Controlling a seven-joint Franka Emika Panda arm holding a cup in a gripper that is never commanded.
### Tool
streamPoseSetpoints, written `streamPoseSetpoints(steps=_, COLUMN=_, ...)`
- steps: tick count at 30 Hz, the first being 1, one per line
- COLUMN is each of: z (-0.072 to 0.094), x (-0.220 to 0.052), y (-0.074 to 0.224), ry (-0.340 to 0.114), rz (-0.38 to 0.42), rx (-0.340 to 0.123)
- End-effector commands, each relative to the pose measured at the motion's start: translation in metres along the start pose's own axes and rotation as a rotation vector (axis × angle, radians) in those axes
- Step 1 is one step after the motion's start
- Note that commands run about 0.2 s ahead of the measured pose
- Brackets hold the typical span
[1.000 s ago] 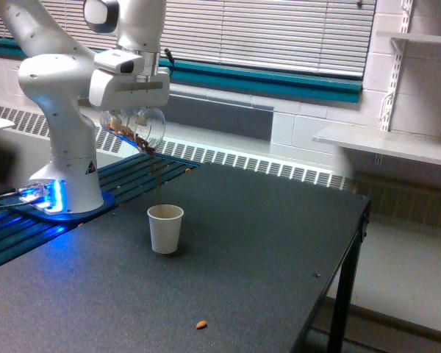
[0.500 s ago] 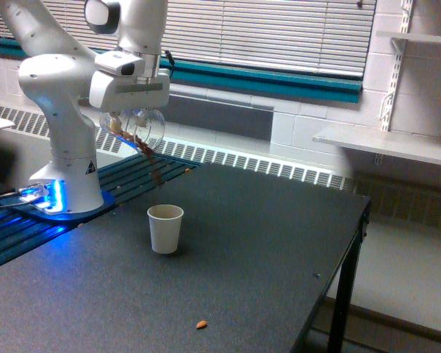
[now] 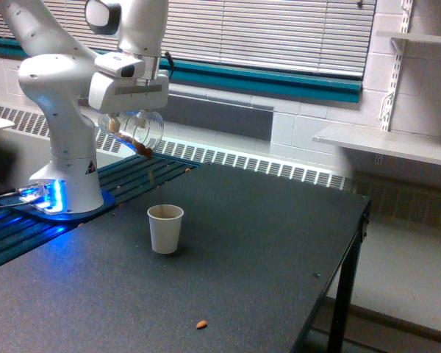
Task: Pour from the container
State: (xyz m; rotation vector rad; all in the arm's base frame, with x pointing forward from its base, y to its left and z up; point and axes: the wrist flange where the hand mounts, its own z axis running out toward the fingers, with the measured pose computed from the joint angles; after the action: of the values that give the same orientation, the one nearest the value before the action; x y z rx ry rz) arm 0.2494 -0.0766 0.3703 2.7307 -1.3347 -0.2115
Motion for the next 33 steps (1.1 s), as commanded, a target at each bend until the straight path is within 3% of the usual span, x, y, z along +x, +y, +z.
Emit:
streamPoseSetpoints(steps=1, z=0.0073, x=-0.0025, y=0.0011, ry=-0.025, rz=-0.025, rx=-0.021)
streamPoseSetpoints(steps=33, z=0.005, x=0.0009, y=0.002, ry=-0.054, rz=-0.052, rx=-0.059)
